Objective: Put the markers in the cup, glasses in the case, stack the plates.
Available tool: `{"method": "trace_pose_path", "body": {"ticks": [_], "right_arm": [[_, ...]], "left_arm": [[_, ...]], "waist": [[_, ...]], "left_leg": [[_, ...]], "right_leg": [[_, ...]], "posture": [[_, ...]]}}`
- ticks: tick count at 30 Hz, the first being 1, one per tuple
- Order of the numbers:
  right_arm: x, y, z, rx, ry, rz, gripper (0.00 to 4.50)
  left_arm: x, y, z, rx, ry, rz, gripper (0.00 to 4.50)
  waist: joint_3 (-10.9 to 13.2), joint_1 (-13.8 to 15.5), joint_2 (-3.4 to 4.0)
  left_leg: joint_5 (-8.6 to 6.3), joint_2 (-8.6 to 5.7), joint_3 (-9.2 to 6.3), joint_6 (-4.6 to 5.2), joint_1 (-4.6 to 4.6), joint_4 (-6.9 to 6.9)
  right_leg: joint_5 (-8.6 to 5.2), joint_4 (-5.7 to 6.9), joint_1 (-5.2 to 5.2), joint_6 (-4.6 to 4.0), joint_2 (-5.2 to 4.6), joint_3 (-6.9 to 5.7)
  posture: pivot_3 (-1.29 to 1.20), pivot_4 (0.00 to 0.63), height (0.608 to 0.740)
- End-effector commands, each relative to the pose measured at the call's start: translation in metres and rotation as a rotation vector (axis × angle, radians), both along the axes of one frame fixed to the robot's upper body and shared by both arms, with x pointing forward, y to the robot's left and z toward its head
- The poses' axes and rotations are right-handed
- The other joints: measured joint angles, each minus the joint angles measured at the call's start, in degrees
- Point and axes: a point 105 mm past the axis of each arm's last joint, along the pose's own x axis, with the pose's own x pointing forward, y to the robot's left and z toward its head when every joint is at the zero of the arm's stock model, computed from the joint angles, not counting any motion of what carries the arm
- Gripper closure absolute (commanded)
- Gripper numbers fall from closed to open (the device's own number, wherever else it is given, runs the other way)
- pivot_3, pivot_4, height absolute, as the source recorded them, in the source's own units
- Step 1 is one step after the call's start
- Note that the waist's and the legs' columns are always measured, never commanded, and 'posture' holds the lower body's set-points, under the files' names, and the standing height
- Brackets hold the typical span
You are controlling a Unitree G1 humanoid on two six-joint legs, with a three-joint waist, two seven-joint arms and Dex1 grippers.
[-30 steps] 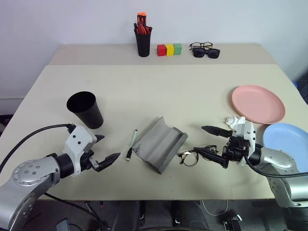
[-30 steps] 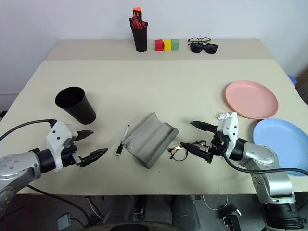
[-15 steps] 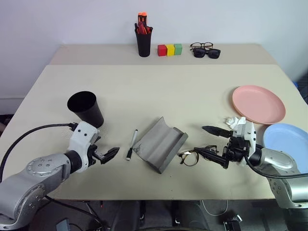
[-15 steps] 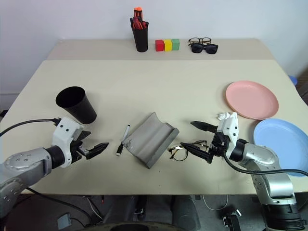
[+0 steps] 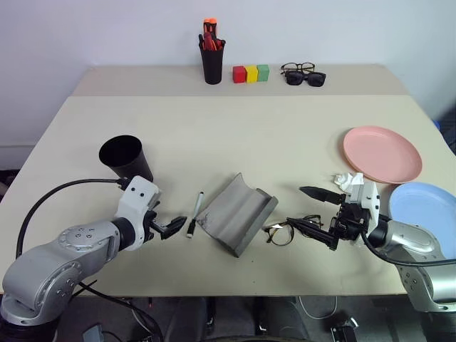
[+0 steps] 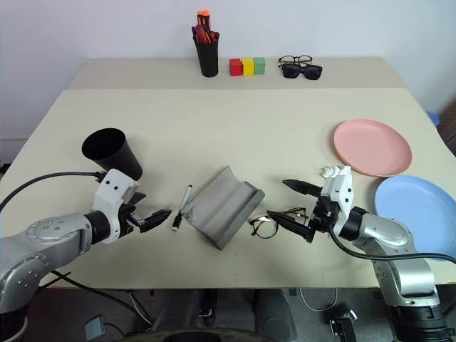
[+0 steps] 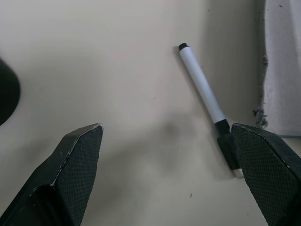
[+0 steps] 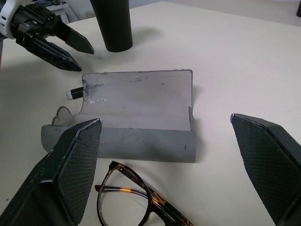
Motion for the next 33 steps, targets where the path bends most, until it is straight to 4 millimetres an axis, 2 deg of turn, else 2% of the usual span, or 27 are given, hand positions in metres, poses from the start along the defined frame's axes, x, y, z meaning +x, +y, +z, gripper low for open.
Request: {"method": "trace_pose_path", "body": {"ticks": [1,4,14,21,25,30,33], "right_arm": [[-0.003,0.001,0.014,0.006,-0.055,0.005,0.00],[-0.004,0.000,0.013,0.007,-0.055,0.001,0.00],[-0.005,-0.002,0.016,0.005,-0.064,-0.021,0.00],[-0.007,-0.007,0.019,-0.011,-0.065,-0.037,0.00],[-0.008,-0.008,0.020,-0.016,-0.063,-0.037,0.00],[-0.006,-0.008,0.020,-0.018,-0.061,-0.036,0.00],[-0.006,-0.006,0.020,-0.016,-0.060,-0.026,0.00]], "left_arm": [[0.003,-0.003,0.007,0.018,-0.041,-0.008,0.07],[0.005,-0.004,0.004,0.037,-0.030,-0.013,0.07],[0.031,-0.030,0.000,0.033,0.109,-0.025,0.07],[0.027,-0.048,0.002,0.027,0.161,-0.093,0.07],[0.028,-0.044,0.003,0.042,0.143,-0.062,0.07],[0.030,-0.022,-0.013,0.128,0.182,0.063,0.07],[0.029,-0.020,-0.020,0.123,0.218,0.074,0.07]], "waist": [[0.0,0.0,0.00],[0.0,0.1,0.00],[0.0,0.0,-0.10],[0.1,0.0,-0.17],[0.1,0.0,-0.19],[0.1,0.0,-0.19],[0.1,0.0,-0.20]], "left_leg": [[0.00,0.00,0.00,-0.01,0.00,0.00],[0.00,0.00,0.00,0.00,0.00,0.00],[0.02,-0.04,-0.01,0.00,0.00,0.10],[0.10,-0.05,-0.01,-0.13,0.00,0.13],[0.10,-0.05,-0.01,-0.14,0.00,0.16],[0.11,-0.05,-0.02,-0.15,0.00,0.16],[0.10,-0.05,-0.03,-0.14,0.01,0.17]], "right_leg": [[0.00,0.00,0.00,0.00,0.00,0.00],[0.00,0.00,0.00,0.00,0.00,0.00],[0.09,0.10,0.03,0.16,0.05,-0.01],[0.18,0.13,0.03,0.34,0.09,-0.01],[0.19,0.16,0.03,0.35,0.09,0.00],[0.19,0.17,0.03,0.35,0.08,0.01],[0.19,0.18,0.03,0.35,0.06,0.01]], "posture": [[0.00,0.150,0.740],[0.00,0.150,0.740],[0.00,0.150,0.740],[0.00,0.150,0.740],[0.00,0.150,0.740],[0.00,0.150,0.740],[0.00,0.150,0.740]]}}
